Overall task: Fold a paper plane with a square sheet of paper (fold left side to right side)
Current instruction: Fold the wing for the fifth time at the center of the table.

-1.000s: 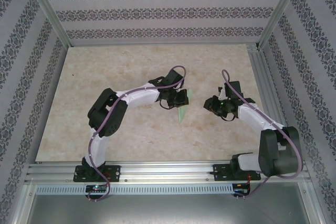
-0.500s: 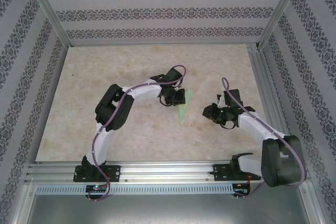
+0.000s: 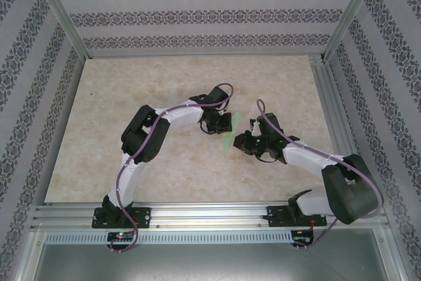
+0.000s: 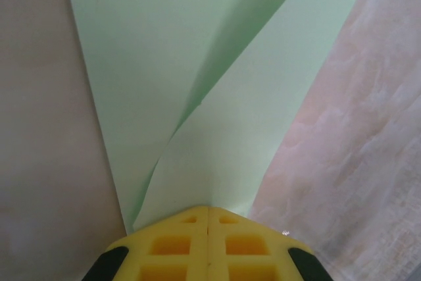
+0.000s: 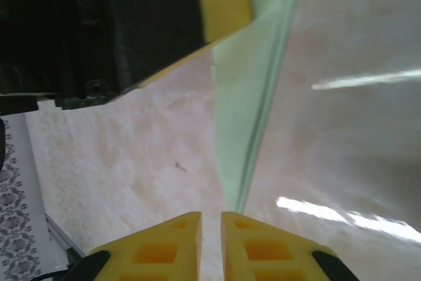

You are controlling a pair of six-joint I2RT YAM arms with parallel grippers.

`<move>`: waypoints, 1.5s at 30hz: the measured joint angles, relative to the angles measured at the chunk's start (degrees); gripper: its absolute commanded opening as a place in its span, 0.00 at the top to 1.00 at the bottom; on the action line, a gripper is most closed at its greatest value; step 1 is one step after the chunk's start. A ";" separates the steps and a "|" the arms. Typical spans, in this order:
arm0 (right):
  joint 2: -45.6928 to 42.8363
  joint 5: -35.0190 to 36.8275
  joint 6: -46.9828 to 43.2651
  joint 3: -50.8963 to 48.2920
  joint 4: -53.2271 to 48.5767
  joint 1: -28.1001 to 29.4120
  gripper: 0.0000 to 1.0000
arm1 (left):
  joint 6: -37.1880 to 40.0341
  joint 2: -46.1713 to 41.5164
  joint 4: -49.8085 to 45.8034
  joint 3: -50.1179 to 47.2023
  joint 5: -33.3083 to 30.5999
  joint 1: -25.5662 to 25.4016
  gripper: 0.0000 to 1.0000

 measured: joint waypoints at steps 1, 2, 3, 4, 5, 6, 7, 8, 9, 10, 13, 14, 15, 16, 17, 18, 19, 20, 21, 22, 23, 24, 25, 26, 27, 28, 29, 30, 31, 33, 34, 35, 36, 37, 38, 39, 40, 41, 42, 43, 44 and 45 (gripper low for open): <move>1.25 0.09 1.33 0.00 1.97 0.94 0.87 | 0.00 0.00 0.00 0.00 0.00 0.02 1.00; 2.29 0.17 2.49 0.00 3.52 1.60 0.87 | 0.00 0.00 0.00 0.00 0.00 0.04 1.00; 3.63 0.46 3.65 0.00 5.31 2.27 0.87 | 0.00 0.00 0.00 0.00 0.00 0.07 1.00; 4.83 0.81 4.52 0.00 6.75 2.80 0.87 | 0.00 0.00 0.02 0.00 0.00 0.11 1.00; 5.79 1.22 5.31 0.00 7.74 3.17 0.87 | 0.00 0.00 0.02 0.00 0.00 0.15 1.00; 6.71 1.55 6.01 0.00 8.76 3.45 0.87 | 0.00 0.02 0.00 0.00 0.00 0.22 1.00; 7.74 1.81 6.84 0.00 9.90 3.45 0.87 | 0.00 0.02 0.02 0.00 0.00 0.26 1.00; 8.68 2.05 7.37 0.00 10.99 3.50 0.87 | 0.00 0.02 0.02 0.00 0.00 0.33 1.00; 9.73 2.34 8.15 0.00 12.13 3.56 0.88 | 0.00 0.02 0.02 0.00 0.00 0.37 1.00; 10.71 2.54 8.68 0.00 13.18 3.61 0.88 | 0.00 0.02 0.02 0.00 0.00 0.37 1.00; 13.35 2.73 9.88 0.00 15.41 3.74 0.88 | 0.00 0.02 0.04 0.00 0.00 0.37 1.00; 14.05 2.73 10.12 0.00 16.02 3.74 0.88 | 0.00 0.04 0.04 0.00 -0.02 0.37 1.00; 14.56 2.71 10.32 0.00 16.48 3.74 0.88 | 0.00 0.04 0.04 0.00 -0.02 0.37 1.00; 15.17 2.71 10.49 0.00 17.03 3.74 0.88 | 0.00 0.04 0.07 0.00 -0.02 0.37 1.00; 15.72 2.69 10.62 0.00 17.44 3.74 0.88 | 0.00 0.04 0.07 0.00 -0.02 0.37 1.00; 16.06 2.67 10.78 0.00 17.73 3.78 0.88 | 0.00 0.04 0.07 0.00 -0.02 0.37 1.00; 16.37 2.67 10.97 0.00 18.08 3.82 0.88 | 0.00 0.04 0.07 0.00 -0.04 0.37 1.00; 16.50 2.64 11.10 0.00 18.32 3.82 0.88 | 0.00 0.04 0.07 0.00 -0.04 0.37 1.00; 16.65 2.60 11.17 0.00 18.49 3.82 0.88 | 0.00 0.04 0.07 0.00 -0.09 0.37 1.00; 16.76 2.49 11.21 0.02 18.64 3.82 0.88 | 0.00 0.04 0.07 0.00 -0.20 0.37 1.00; 16.85 2.47 11.23 0.07 18.67 3.85 0.88 | 0.00 0.04 0.07 0.00 -0.22 0.37 1.00; 16.96 2.47 11.34 0.15 18.64 3.85 0.89 | 0.00 0.04 0.09 0.00 -0.24 0.37 1.00; 17.09 2.51 11.39 0.35 18.49 4.07 0.89 | 0.00 0.04 0.11 0.00 -0.26 0.39 1.00; 17.16 2.71 11.39 0.55 18.25 4.24 0.89 | 0.00 0.04 0.13 0.00 -0.26 0.42 1.00; 17.18 2.99 11.39 0.74 17.97 4.50 0.89 | 0.00 0.04 0.13 0.00 -0.24 0.48 1.00; 17.16 3.41 11.37 0.81 17.70 4.79 0.89 | 0.00 0.04 0.11 0.00 -0.22 0.59 1.00; 17.05 3.91 11.34 0.98 17.29 5.05 0.89 | 0.00 0.04 0.11 0.00 -0.20 0.63 1.00; 16.96 4.39 11.32 1.14 16.83 5.31 0.89 | 0.00 0.04 0.09 0.00 -0.20 0.70 1.00; 16.81 5.03 11.21 1.38 16.28 5.70 0.89 | 0.00 0.04 0.09 0.00 -0.17 0.74 1.00; 16.41 6.12 11.15 1.64 15.34 6.49 0.88 | 0.00 0.04 0.07 0.00 -0.17 0.74 1.00; 16.20 6.56 11.17 1.64 14.93 6.97 0.88 | 0.00 0.04 0.07 0.00 -0.15 0.74 1.00; 15.91 6.95 11.17 1.64 14.64 7.54 0.88 | 0.00 0.04 0.07 -0.02 -0.11 0.74 1.00; 15.67 7.10 11.19 1.64 14.32 8.07 0.88 | -0.02 0.04 0.07 -0.02 -0.02 0.74 1.00; 15.47 7.15 11.21 1.64 13.94 8.70 0.88 | 0.00 0.04 0.07 -0.04 0.02 0.74 1.00; 15.26 7.28 11.23 1.64 13.75 9.25 0.88 | -0.02 0.04 0.04 -0.09 0.09 0.74 1.00; 15.02 7.39 11.23 1.64 13.42 9.49 0.87 | -0.02 0.04 0.04 -0.11 0.20 0.74 1.00; 14.64 7.50 11.19 1.64 12.90 9.60 0.86 | -0.02 0.04 0.02 -0.11 0.22 0.74 1.00; 14.12 7.54 11.13 1.73 12.04 9.55 0.86 | 0.00 0.04 0.04 -0.11 0.24 0.74 1.00; 13.53 7.56 10.95 1.86 11.08 9.31 0.86 | -0.02 0.04 0.04 -0.11 0.24 0.74 1.00; 12.74 7.56 10.62 2.01 10.01 9.09 0.85 | -0.02 0.04 0.07 -0.11 0.24 0.74 1.00; 11.82 7.50 10.03 2.21 8.79 8.66 0.84 | 0.00 0.04 0.07 -0.11 0.22 0.74 1.00; 10.86 7.50 9.60 2.38 7.72 8.17 0.84 | 0.00 0.04 0.09 -0.11 0.22 0.74 1.00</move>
